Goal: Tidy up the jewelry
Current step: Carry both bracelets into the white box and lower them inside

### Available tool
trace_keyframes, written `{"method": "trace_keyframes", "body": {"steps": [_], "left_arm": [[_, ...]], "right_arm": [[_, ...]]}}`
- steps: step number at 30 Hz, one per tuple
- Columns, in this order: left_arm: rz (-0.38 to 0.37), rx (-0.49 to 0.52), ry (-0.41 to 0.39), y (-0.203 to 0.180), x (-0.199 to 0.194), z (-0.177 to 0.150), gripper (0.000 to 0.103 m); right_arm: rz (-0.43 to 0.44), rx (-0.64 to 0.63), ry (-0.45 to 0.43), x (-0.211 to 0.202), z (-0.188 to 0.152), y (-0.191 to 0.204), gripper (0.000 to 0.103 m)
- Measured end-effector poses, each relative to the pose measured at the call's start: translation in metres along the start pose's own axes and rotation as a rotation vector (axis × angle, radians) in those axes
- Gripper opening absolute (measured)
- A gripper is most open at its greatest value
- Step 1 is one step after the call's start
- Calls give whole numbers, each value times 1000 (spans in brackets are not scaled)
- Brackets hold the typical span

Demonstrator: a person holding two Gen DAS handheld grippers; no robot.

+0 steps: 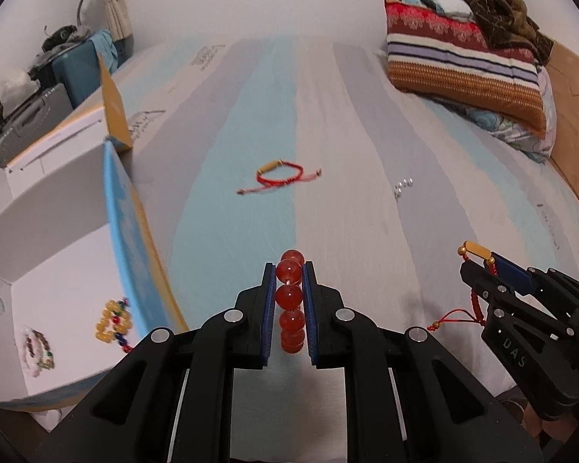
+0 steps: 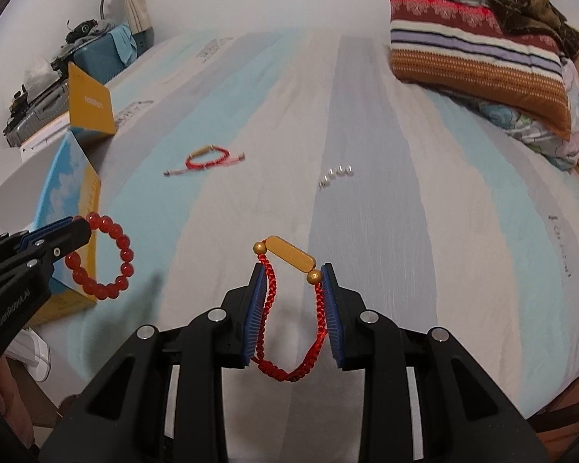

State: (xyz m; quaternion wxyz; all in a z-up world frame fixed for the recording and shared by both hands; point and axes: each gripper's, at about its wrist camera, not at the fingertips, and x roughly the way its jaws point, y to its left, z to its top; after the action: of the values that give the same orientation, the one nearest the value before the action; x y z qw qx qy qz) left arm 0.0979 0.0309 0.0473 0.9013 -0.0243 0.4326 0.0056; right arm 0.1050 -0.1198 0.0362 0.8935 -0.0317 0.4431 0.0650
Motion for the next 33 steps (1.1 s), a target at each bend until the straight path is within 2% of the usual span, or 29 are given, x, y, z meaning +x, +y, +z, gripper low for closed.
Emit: {"method": "trace_keyframes", "body": {"steps": [14, 25, 33], "left_arm": [[36, -50, -76, 44, -55, 25, 13], [74, -94, -105, 85, -85, 19, 13], [128, -143, -112, 134, -98, 11, 13]], "right_arm": [[19, -39, -62, -38, 39, 49, 28], [69, -75, -103, -56, 54, 103, 28], [108, -123, -111, -57, 59, 150, 28]]}}
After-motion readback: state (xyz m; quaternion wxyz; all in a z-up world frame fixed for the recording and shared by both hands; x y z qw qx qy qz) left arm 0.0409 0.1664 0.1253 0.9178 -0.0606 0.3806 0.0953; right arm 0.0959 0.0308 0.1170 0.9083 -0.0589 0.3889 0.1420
